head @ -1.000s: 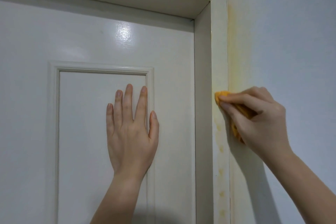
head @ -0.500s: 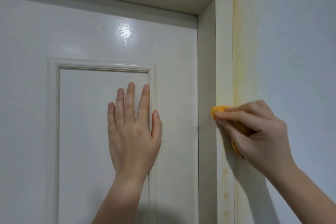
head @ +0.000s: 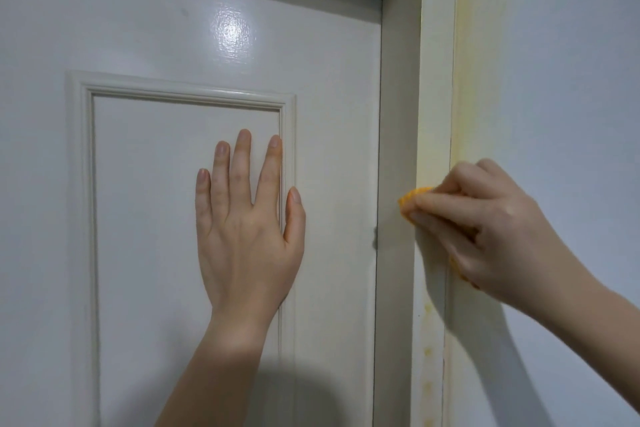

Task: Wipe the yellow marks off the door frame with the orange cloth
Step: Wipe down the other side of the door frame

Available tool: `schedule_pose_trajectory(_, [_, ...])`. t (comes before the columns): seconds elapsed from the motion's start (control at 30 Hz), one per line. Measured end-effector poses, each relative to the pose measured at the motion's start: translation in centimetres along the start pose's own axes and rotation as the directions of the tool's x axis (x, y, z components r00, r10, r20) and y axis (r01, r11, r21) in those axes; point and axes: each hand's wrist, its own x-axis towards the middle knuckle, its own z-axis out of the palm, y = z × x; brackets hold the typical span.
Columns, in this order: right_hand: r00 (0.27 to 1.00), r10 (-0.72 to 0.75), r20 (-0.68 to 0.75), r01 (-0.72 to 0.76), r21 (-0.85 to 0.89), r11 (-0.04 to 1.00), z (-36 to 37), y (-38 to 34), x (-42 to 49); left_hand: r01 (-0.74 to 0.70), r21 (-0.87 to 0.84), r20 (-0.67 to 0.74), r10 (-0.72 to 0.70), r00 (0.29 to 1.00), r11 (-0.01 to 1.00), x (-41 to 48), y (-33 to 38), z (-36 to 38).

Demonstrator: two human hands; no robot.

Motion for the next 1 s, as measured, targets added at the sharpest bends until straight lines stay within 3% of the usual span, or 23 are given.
schedule_pose_trajectory(0.27, [0.996, 0.07, -0.058, -0.072, -0.034, 0.997, -1.5, 1.7, 5.8, -0.004, 0.001, 0.006, 0.004, 1.0, 1.0, -0.1, -0.1, -0.1])
schedule_pose_trajectory(0.57, [0.998, -0.004, 0.06, 0.002, 0.03, 1.0, -0.1, -0.6, -1.2, -0.017, -0.007, 0.029, 0.017, 0.999, 1.0, -0.5, -0.6, -0.3])
schedule_pose_trajectory(0.77, [0.979, 0.137, -0.152, -0.134, 0.025, 0.991, 0.3, -0.5, -0.5, -0.013, -0.008, 0.047, 0.014, 0.999, 1.0, -0.7, -0.6, -0.4])
schedule_pose_trajectory(1.0, [0.968, 0.126, -0.218, -0.132, -0.014, 0.991, 2.3, -2.3, -2.9, -0.054, 0.01, 0.072, 0.054, 0.996, 0.998, -1.1, -1.2, -0.3])
